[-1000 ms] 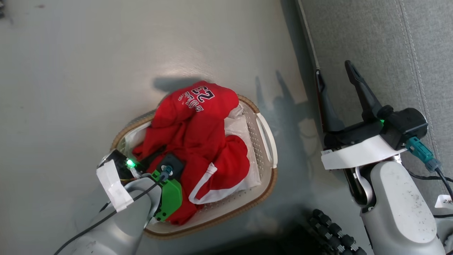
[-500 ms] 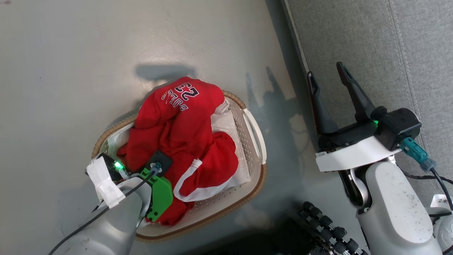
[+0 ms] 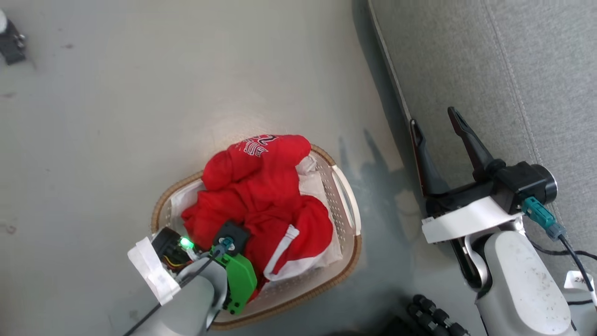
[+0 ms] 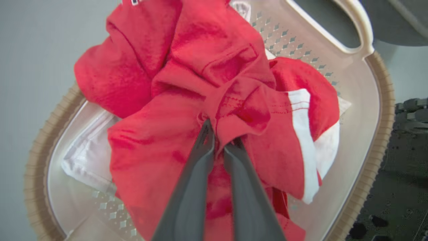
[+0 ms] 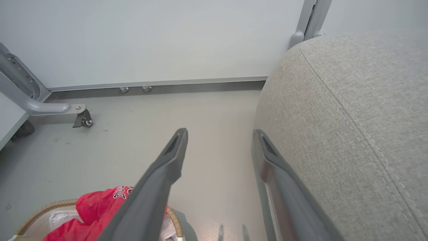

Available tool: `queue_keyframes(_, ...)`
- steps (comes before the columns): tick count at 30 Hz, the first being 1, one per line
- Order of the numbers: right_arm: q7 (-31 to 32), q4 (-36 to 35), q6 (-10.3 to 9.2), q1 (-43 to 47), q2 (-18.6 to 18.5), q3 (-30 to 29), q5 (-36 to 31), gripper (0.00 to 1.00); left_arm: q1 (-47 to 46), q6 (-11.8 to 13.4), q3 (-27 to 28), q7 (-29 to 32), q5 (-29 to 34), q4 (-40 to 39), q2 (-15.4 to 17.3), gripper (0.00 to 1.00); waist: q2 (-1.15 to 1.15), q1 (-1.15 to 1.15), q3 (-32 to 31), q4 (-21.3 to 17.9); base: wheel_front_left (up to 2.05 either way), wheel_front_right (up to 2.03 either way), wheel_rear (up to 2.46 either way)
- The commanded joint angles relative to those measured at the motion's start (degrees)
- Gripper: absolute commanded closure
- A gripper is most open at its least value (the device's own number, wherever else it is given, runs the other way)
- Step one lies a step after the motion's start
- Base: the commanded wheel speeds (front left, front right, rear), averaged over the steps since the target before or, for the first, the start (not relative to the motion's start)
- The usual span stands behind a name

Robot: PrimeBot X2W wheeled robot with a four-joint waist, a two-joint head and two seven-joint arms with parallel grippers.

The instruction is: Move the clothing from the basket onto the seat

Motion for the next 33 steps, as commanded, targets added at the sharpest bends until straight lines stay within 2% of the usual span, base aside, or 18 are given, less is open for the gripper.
queue_keyframes(1, -0.28, 0.53, -0.06, 1.43, -0.22, -0.55, -0.54, 0.0, 1.77, -0.19, 0.07, -0.31, -0.34, -1.71, 0.1, 1.0, 0.0, 0.0, -5.5, 3.07, 0.0, 0.0, 0.0)
queue_keyframes(11, -0.28, 1.93, -0.06, 5.83, -0.23, -2.98, -2.99, 0.0, 9.04, -0.21, -1.28, -0.33, -3.46, -14.41, 1.4, 1.0, 0.0, 0.0, -15.71, 6.77, 0.0, 0.0, 0.0)
queue_keyframes(20, -0.28, 3.2, -0.06, 10.2, -0.23, -6.15, -4.91, 0.0, 13.89, -0.15, 0.98, -0.34, -5.9, -27.21, 2.63, 1.0, 0.0, 0.0, -24.53, 9.28, 0.0, 0.0, 0.0)
queue_keyframes(26, -0.28, 3.68, -0.06, 11.98, -0.23, -6.9, -5.55, 0.0, 13.33, -0.15, 2.6, -0.35, -6.96, -33.23, 3.62, 1.0, 0.0, 0.0, -28.7, 9.6, 0.0, 0.0, 0.0)
queue_keyframes(33, -0.28, 3.25, -0.06, 13.63, -0.23, -6.2, -5.93, 0.0, 8.29, -0.16, 1.06, -0.34, -6.54, -38.14, 6.35, 1.0, 0.0, 0.0, -32.7, 9.54, 0.0, 0.0, 0.0)
